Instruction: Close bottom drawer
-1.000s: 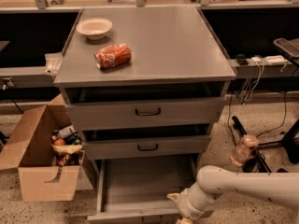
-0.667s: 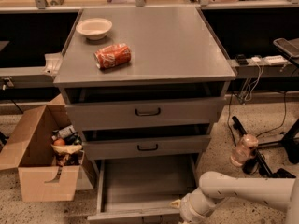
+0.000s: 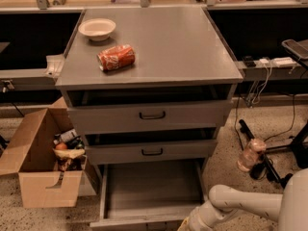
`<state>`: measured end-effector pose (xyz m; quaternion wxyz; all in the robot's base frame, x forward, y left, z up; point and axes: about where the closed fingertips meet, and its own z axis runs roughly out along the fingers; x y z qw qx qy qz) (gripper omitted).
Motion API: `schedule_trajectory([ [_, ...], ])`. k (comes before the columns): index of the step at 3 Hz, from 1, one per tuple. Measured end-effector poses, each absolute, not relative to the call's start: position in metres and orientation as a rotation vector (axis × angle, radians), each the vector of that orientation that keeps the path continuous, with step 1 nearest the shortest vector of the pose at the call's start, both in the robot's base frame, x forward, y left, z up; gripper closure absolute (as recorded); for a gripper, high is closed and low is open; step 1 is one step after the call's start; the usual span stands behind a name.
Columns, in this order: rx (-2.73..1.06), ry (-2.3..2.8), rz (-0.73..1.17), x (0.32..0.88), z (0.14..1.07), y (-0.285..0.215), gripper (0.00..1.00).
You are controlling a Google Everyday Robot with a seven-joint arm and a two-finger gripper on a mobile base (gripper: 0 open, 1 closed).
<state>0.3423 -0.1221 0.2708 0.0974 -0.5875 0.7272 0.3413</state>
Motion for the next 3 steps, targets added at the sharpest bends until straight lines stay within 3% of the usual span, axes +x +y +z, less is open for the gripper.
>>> schedule_trajectory([
  [1,-1.725,2.155,1.012,0.348,0.265,-0.122,0.85],
  [2,-1.725,2.155,1.012,0.348,0.264,-0.122,1.00],
  [3,-1.748,2.161,0.970,0.358,0.238,-0.128,1.00],
])
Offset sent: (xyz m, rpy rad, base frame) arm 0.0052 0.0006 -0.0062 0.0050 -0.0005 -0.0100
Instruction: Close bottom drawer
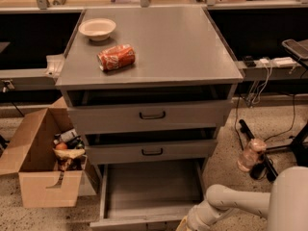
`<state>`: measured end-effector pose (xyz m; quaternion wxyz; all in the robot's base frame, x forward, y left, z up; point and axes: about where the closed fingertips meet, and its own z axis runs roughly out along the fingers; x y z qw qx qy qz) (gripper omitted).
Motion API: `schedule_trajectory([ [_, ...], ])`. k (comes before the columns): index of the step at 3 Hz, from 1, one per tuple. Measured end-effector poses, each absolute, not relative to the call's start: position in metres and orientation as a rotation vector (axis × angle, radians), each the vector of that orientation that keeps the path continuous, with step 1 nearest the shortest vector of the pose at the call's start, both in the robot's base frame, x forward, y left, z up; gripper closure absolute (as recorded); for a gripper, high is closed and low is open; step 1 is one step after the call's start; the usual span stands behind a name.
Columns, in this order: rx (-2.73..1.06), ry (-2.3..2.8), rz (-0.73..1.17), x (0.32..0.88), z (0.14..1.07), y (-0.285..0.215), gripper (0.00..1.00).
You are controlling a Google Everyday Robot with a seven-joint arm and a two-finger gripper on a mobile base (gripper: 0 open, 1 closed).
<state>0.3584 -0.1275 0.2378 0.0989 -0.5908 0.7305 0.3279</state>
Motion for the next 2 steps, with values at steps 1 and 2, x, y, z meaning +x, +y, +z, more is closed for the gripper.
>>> schedule_trajectory([
  [1,-1.802,2.132,0.934,0.370,0.200,-0.142,1.00],
  [2,-1.840,2.096,0.881,0.385,0.171,-0.154,1.00],
])
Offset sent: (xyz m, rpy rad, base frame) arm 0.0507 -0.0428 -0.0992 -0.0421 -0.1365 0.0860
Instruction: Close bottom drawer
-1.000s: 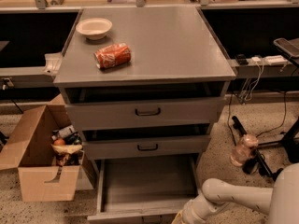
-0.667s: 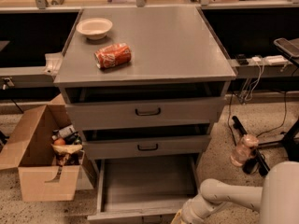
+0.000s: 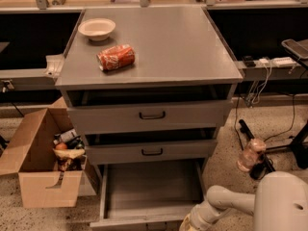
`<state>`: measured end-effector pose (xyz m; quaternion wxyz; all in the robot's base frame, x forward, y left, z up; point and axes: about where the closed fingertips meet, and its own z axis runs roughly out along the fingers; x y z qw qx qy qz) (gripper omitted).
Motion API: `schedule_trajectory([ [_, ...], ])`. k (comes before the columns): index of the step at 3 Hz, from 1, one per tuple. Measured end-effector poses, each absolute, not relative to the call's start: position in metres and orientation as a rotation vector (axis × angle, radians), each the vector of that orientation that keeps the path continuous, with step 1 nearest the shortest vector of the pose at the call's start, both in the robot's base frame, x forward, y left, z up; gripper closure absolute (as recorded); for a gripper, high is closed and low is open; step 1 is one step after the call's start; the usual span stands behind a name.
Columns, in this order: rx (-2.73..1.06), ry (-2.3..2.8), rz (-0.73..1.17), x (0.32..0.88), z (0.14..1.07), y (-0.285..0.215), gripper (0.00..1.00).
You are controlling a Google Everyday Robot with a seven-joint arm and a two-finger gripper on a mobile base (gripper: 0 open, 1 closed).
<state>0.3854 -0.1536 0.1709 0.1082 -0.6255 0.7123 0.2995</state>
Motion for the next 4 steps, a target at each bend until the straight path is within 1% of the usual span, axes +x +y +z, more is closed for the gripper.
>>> schedule_trajectory([
  [4,-1.819,2.045,0.785,0.411,0.156,-0.157,1.00],
])
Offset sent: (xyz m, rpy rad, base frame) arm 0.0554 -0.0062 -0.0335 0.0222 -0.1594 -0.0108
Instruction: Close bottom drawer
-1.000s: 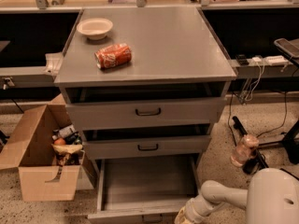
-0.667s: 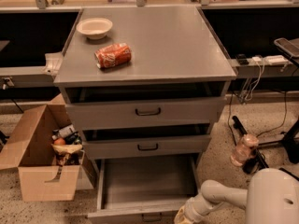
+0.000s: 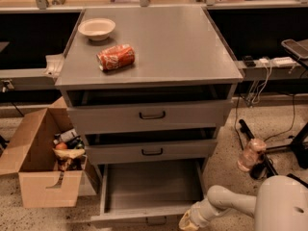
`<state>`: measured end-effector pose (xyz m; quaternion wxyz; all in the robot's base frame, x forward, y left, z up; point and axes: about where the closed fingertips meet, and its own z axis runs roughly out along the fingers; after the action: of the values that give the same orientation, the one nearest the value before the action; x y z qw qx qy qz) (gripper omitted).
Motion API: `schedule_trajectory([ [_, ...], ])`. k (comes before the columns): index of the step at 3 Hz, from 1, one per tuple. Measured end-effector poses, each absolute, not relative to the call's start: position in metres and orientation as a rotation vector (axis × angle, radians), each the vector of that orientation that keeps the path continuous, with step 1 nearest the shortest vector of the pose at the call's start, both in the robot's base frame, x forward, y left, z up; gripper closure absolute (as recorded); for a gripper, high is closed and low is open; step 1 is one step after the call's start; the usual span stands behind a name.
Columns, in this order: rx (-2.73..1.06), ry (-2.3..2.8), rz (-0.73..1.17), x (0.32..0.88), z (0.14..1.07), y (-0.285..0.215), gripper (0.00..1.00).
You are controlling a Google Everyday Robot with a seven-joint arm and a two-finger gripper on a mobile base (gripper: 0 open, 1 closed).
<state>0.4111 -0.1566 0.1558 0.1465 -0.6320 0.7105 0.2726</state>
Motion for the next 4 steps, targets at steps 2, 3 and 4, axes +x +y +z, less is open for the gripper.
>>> schedule_trajectory([
  [2,-1.773,2.028,0.691,0.436,0.159,-0.158,1.00],
  [3,-1.761,2.018,0.653,0.448,0.161,-0.159,1.00],
  [4,-1.765,2.009,0.637,0.459,0.163,-0.159,0.82],
])
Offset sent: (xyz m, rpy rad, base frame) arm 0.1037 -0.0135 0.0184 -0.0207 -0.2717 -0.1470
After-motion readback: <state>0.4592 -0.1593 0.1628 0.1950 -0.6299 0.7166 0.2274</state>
